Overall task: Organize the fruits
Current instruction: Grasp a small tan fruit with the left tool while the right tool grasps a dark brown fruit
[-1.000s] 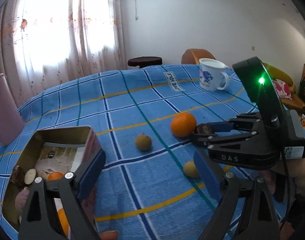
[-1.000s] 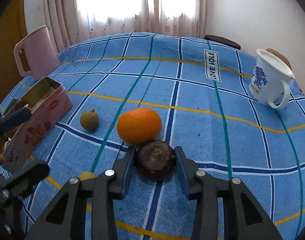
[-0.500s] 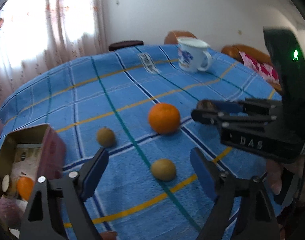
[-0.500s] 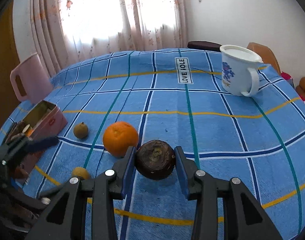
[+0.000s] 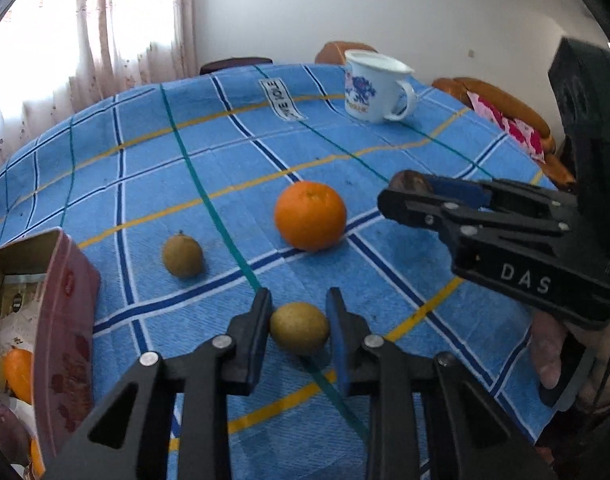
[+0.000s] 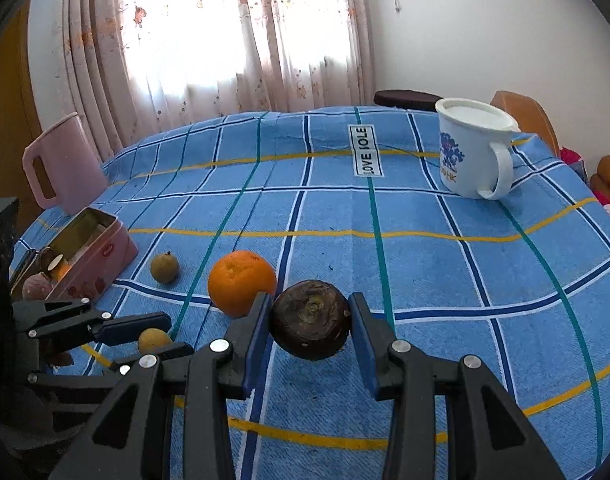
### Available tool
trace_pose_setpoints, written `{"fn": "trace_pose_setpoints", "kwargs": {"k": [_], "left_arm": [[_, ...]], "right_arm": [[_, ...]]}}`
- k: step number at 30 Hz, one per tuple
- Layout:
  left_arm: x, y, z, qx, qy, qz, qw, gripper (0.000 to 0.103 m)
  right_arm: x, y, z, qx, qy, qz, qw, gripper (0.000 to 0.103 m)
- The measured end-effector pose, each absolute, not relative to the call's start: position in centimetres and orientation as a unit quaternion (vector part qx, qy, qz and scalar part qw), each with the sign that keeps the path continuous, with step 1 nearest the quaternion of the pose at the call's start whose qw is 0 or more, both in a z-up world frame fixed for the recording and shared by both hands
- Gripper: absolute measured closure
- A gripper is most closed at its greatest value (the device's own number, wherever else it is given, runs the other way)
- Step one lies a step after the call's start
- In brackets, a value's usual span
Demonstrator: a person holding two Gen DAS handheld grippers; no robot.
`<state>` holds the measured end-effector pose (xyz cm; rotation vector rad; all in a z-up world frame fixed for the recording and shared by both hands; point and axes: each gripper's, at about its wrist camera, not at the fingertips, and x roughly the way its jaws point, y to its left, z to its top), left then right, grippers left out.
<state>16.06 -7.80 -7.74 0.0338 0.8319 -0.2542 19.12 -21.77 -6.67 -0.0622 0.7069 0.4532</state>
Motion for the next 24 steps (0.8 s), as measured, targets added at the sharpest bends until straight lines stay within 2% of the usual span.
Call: {"fn": "trace_pose_setpoints", "kwargs": {"k": [24], "left_arm": [[13.3,-7.2,-5.1,0.024,0.298,-0.077,0.951,0.074]], "right_arm": [[16.2,-21.5,-4.9,-0.043,0.262,0.256,0.930,0.062]]}}
